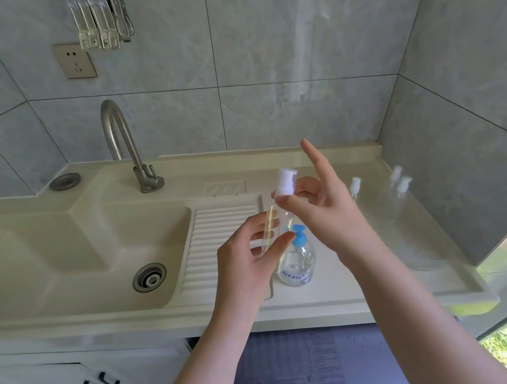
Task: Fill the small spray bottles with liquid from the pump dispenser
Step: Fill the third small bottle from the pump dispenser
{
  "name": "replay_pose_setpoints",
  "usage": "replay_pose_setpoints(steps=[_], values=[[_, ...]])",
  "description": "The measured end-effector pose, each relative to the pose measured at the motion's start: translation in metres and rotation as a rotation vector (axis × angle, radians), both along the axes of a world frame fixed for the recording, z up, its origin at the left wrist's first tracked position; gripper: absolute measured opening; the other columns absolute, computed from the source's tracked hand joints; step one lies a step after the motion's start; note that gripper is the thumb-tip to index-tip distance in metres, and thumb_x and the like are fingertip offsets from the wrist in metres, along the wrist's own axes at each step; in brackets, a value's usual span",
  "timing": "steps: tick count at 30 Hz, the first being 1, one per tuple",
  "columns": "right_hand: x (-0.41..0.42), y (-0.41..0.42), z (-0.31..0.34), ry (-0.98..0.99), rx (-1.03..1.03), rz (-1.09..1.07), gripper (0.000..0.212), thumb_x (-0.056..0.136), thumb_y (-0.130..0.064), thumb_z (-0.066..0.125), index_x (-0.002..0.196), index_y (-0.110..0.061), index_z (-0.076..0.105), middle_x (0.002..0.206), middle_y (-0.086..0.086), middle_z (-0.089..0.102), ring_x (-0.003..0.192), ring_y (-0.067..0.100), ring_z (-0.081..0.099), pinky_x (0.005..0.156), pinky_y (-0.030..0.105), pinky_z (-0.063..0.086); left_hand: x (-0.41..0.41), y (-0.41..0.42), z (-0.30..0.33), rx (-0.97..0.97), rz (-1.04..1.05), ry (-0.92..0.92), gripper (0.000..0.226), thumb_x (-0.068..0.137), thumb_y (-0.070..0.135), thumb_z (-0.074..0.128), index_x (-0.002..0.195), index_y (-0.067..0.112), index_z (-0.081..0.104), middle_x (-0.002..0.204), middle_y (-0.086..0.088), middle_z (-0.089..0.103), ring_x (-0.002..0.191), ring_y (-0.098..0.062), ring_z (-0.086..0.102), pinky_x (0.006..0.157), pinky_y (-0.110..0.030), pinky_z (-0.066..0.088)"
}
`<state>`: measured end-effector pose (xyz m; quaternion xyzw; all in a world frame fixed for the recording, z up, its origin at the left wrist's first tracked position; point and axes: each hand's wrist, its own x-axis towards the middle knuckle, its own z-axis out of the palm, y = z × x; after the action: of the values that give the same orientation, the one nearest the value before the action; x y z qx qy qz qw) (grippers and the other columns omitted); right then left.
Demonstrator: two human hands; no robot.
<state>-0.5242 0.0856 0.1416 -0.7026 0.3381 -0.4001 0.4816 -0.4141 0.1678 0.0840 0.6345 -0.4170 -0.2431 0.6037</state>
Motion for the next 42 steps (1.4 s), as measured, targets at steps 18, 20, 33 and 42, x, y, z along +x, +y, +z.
replay_pose_setpoints(steps=[18,20,33,42], values=[[-0.023,-0.043,0.041,-0.195,-0.099,-0.125,0.054,0.089,-0.023,0.075,0.138,-0.031,0.054,0.093,0.004,0.066,0.089,0.016,0.063,0.084,0.029,0.05,0.007,-0.006,-0.009,0.051,-0.025,-0.043,0.032,0.08,0.03,0.079,0.11,0.029,0.069,0.102,0.017,0.072,0.094,0.005,0.062,0.071,-0.008,0.048],[-0.038,-0.049,0.045,-0.255,-0.082,-0.202,0.049,0.089,-0.025,0.073,0.135,-0.031,0.057,0.099,0.01,0.068,0.092,0.017,0.065,0.082,0.028,0.051,0.007,-0.005,-0.012,0.073,-0.039,-0.04,0.032,0.081,0.03,0.078,0.111,0.029,0.069,0.102,0.018,0.072,0.095,0.006,0.061,0.071,-0.007,0.047],[-0.105,-0.086,-0.146,-0.006,0.394,-0.655,0.024,0.076,-0.018,0.081,0.087,-0.021,0.06,0.096,0.004,0.071,0.067,0.012,0.072,0.075,0.041,0.06,0.011,-0.006,-0.038,0.137,-0.035,-0.057,0.028,0.082,0.03,0.076,0.11,0.028,0.069,0.101,0.017,0.072,0.099,0.0,0.063,0.073,-0.001,0.041],[-0.101,-0.077,-0.217,0.373,0.305,-0.608,0.014,0.077,-0.011,0.076,0.078,-0.016,0.063,0.084,-0.002,0.064,0.086,0.024,0.062,0.078,0.034,0.047,0.013,-0.007,-0.056,0.173,-0.03,-0.027,0.028,0.081,0.028,0.078,0.108,0.028,0.07,0.101,0.016,0.072,0.098,-0.003,0.065,0.074,-0.004,0.044]])
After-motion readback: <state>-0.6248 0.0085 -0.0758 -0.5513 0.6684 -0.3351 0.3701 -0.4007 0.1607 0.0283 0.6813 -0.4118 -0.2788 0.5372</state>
